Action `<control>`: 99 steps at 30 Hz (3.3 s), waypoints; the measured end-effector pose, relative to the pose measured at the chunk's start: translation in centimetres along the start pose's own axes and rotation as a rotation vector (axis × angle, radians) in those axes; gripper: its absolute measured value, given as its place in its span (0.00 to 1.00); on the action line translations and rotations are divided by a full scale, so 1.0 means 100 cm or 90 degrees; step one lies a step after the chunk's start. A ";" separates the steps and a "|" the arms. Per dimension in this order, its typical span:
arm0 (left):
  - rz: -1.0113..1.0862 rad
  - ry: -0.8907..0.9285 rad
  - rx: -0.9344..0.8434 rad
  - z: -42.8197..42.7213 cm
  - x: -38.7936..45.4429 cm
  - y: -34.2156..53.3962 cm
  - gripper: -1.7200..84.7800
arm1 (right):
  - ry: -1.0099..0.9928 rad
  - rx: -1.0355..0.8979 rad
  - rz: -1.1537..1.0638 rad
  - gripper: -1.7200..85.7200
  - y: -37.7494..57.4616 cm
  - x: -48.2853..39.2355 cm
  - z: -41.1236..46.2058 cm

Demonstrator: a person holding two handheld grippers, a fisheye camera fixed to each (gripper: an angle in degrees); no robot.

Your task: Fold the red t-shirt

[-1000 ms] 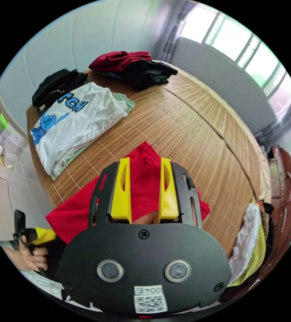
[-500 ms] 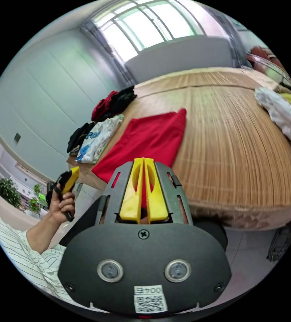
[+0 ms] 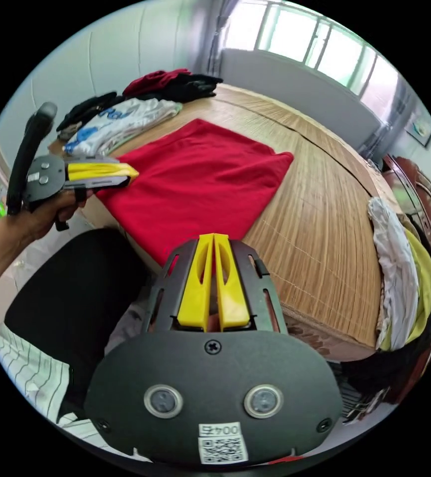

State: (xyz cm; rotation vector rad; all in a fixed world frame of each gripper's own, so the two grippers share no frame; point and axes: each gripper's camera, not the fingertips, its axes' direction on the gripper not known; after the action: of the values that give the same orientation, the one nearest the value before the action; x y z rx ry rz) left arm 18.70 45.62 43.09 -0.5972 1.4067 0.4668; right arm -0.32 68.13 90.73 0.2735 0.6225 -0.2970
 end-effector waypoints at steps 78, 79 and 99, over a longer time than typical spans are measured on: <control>-0.387 0.250 0.080 -0.087 -0.137 0.080 0.02 | -0.577 0.184 0.463 0.02 0.216 0.189 -0.085; -0.379 0.259 0.079 -0.087 -0.133 0.086 0.02 | -0.580 0.199 0.488 0.01 0.232 0.182 -0.088; -0.483 0.373 0.050 -0.128 -0.148 0.196 0.02 | -0.542 0.123 0.504 0.08 0.218 0.171 -0.066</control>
State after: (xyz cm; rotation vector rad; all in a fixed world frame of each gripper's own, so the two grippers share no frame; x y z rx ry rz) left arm -5.16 53.17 54.84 -1.1958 1.5921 -0.4029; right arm 17.02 87.24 78.74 0.5125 -0.3757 0.2975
